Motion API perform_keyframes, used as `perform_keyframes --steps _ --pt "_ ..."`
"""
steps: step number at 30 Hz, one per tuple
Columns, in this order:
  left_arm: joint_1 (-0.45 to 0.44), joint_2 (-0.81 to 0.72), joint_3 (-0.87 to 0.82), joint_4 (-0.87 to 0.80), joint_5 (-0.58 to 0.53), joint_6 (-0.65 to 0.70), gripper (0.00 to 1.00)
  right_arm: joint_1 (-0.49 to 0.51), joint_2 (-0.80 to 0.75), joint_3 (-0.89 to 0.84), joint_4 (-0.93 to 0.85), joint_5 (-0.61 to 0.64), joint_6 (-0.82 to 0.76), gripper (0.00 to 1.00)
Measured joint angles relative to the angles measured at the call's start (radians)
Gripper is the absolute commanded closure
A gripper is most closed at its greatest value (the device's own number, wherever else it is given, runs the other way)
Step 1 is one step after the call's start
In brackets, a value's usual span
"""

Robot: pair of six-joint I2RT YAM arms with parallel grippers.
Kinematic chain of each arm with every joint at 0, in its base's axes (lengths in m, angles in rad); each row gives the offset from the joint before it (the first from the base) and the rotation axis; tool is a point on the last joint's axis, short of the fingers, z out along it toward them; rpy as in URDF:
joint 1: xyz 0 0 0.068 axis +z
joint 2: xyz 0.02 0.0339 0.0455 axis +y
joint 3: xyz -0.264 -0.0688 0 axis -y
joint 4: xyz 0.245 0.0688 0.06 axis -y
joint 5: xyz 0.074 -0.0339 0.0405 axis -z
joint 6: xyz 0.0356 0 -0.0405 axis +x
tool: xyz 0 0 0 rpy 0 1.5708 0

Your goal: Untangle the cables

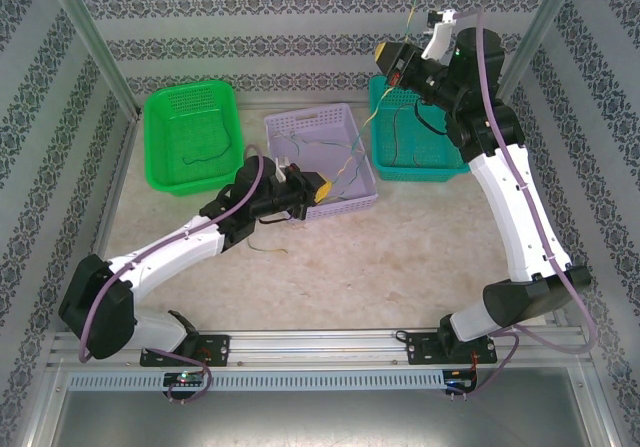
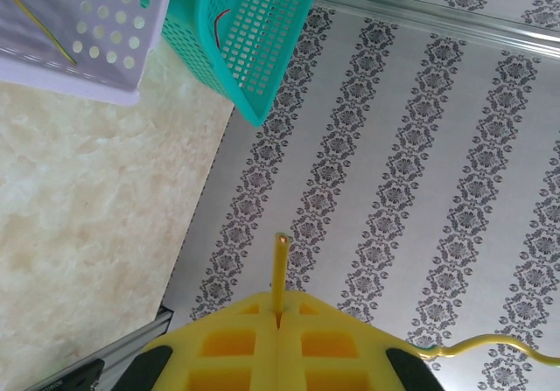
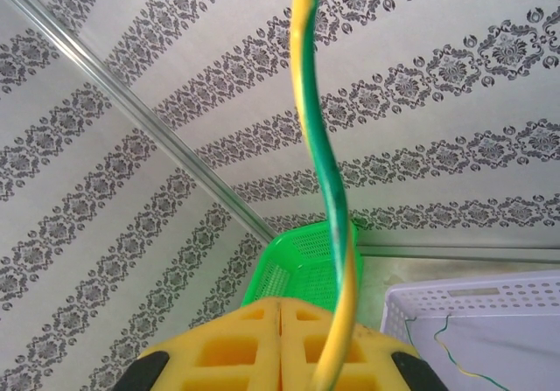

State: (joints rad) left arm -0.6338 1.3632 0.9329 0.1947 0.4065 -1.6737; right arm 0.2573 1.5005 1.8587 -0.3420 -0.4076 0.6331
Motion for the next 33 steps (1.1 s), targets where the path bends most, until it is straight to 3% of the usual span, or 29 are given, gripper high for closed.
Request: perform_keyframes --steps 2,6,8,13,21,26,33 --pt "0.000 -0.002 0.002 0.001 -0.002 0.001 0.95 0.000 0.000 0.000 0.000 -0.001 0.004 1.00" --pt "0.002 -0.021 0.025 -0.077 -0.038 0.051 0.55 -0.007 0.002 0.000 0.018 -0.009 0.014 1.00" --pt "0.009 -0.047 0.059 -0.176 -0.078 0.085 0.44 -0.014 0.002 -0.003 0.040 -0.008 0.015 1.00" --pt "0.052 -0.153 0.156 -0.414 -0.175 0.096 0.38 -0.024 -0.028 -0.074 0.131 0.011 0.014 1.00" --pt "0.060 -0.201 0.322 -0.663 -0.322 -0.058 0.29 0.020 -0.073 -0.231 0.266 0.121 -0.030 1.00" --pt "0.054 -0.166 0.364 -0.656 -0.346 -0.171 0.24 0.106 -0.075 -0.332 0.336 0.211 -0.048 1.00" --pt "-0.028 0.016 0.377 -0.499 -0.359 -0.342 0.22 0.225 -0.066 -0.415 0.446 0.310 -0.057 1.00"
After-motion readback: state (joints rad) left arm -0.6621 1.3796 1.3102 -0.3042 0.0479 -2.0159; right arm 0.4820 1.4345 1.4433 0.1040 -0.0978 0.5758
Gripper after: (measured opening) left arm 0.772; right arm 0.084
